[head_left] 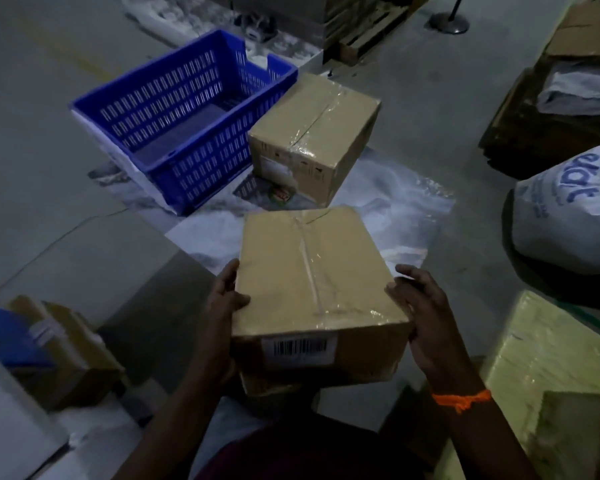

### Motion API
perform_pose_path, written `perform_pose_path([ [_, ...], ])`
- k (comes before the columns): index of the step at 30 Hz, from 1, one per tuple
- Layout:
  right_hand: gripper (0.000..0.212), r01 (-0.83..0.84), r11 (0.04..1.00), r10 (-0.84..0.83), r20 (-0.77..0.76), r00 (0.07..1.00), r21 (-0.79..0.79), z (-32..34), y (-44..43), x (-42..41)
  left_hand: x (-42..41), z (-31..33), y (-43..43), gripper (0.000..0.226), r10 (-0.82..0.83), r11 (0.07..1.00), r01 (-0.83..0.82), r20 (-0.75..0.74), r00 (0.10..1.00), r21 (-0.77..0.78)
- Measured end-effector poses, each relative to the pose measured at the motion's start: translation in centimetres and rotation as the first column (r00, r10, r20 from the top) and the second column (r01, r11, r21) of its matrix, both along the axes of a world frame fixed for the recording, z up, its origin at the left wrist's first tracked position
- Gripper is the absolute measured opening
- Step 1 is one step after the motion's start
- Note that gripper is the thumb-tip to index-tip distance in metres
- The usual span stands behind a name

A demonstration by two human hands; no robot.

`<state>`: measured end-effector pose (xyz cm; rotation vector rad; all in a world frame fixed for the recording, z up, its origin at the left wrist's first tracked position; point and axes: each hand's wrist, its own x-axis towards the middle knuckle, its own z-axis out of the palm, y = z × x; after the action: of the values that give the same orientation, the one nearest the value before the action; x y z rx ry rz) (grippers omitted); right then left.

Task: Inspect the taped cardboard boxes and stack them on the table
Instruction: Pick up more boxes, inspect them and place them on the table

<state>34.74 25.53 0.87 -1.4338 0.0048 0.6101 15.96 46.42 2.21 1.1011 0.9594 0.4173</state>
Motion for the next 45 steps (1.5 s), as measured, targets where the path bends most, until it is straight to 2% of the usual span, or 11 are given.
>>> perform_pose_path([
  [5,0.036,-0.035,0.989,0.030,-0.039,0.999,-0.141,-3.7,-2.1,-1.2,-1.5,-3.1,-2.2,0.066,-0.121,0.990,0.126,-0.075,0.990,0.062],
  [12,0.026,-0.019,0.977,0.013,-0.028,1.000,-0.213,-5.5,-2.7,-3.1,-1.9,-5.5,-2.4,0.073,-0.069,0.997,0.073,-0.111,0.991,0.034],
  [17,0.017,-0.021,0.963,0.016,-0.022,1.000,-0.268,-5.5,-2.8,-2.5,-1.3,-6.6,-1.9,0.047,-0.025,0.994,0.041,-0.153,0.988,0.104],
  [20,0.016,-0.033,0.967,0.023,-0.043,0.999,-0.253,-5.3,-1.9,-1.2,0.0,-6.5,-0.6,0.038,-0.025,0.988,0.057,-0.207,0.978,0.147],
  [26,0.025,-0.041,0.972,0.046,0.015,0.999,-0.229,-5.3,1.0,3.1,3.8,-5.9,3.7,0.046,-0.067,0.969,0.127,-0.266,0.962,0.214],
  [32,0.025,-0.176,0.952,0.192,0.040,0.981,-0.248,-5.5,4.9,5.8,6.5,-5.5,5.2,0.049,-0.117,0.943,0.218,-0.366,0.923,0.250],
  [34,0.025,-0.202,0.938,0.233,0.078,0.969,-0.281,-5.4,5.6,5.6,6.7,-4.9,4.5,0.048,-0.130,0.928,0.240,-0.357,0.925,0.285],
  [36,0.043,-0.191,0.922,0.250,0.140,0.958,-0.336,-4.9,5.4,5.1,6.3,-4.1,4.0,0.047,-0.121,0.915,0.233,-0.327,0.937,0.328],
  [38,0.054,-0.136,0.941,0.203,0.197,0.959,-0.309,-4.1,4.6,4.8,5.8,-2.8,3.5,0.046,-0.093,0.911,0.193,-0.274,0.957,0.364],
  [42,0.035,0.036,0.988,0.012,0.305,0.952,-0.153,-0.8,3.1,4.7,5.6,0.4,2.0,0.044,0.019,0.935,0.005,-0.063,0.998,0.354],
  [45,0.040,0.136,0.990,-0.118,0.316,0.941,-0.035,1.8,2.5,4.9,6.4,3.0,1.0,0.026,0.130,0.960,-0.149,0.092,0.987,0.238],
])
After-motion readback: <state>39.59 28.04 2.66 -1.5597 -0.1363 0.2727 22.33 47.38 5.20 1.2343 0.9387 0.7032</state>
